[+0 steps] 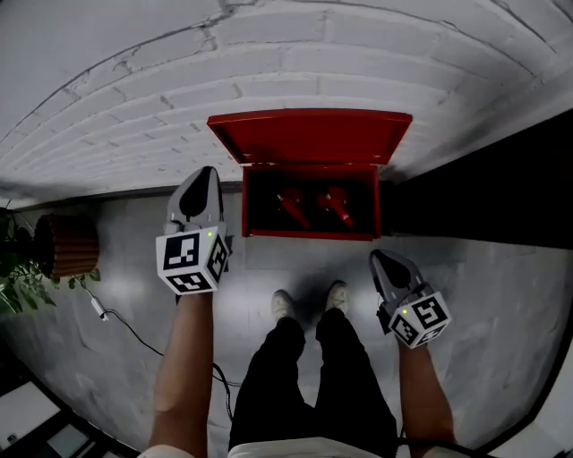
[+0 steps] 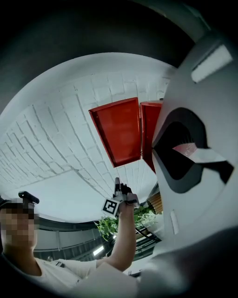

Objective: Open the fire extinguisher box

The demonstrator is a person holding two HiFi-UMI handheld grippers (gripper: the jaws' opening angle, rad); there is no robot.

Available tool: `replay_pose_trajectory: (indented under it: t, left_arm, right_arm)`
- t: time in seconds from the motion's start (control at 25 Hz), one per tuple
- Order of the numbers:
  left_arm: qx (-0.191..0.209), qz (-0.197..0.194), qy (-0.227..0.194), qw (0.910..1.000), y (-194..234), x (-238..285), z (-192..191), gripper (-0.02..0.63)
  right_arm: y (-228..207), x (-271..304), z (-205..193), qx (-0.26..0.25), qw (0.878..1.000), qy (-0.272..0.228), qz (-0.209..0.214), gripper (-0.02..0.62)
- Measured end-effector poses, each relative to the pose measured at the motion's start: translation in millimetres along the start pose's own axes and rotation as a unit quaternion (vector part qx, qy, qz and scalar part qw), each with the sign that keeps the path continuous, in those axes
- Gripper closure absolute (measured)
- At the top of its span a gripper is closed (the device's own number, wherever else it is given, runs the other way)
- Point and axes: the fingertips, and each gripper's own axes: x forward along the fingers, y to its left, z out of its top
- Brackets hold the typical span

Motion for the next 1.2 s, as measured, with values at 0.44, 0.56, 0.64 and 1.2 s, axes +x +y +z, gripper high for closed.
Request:
replay_pose_trajectory:
  t: [0.44,0.56,0.64,1.2]
  left_arm:
    - [-0.026,-0.027,0.015,0.9992,-60,-97,37,0.601]
    - [-0.027,-0.038,0.014,0.9988,-72,-110,62,0.601]
    - [-0.032,-0.048,0.016,0.9982,-83,-116,77,0.601]
    - [0.002,-0.092,-0.01,0.9957,-124,-95,143,0.601]
  right_arm:
    - [23,-12,108,-0.028,0.998,-0.056,-0.017,0.592]
    - [36,-20,146,-0.038,0.997,-0.066,-0.013,0.592]
    - [47,-24,168,-0.051,0.996,-0.07,-0.008,0.593]
    - [70,-25,227,-0.095,0.993,-0.069,0.002,0.594]
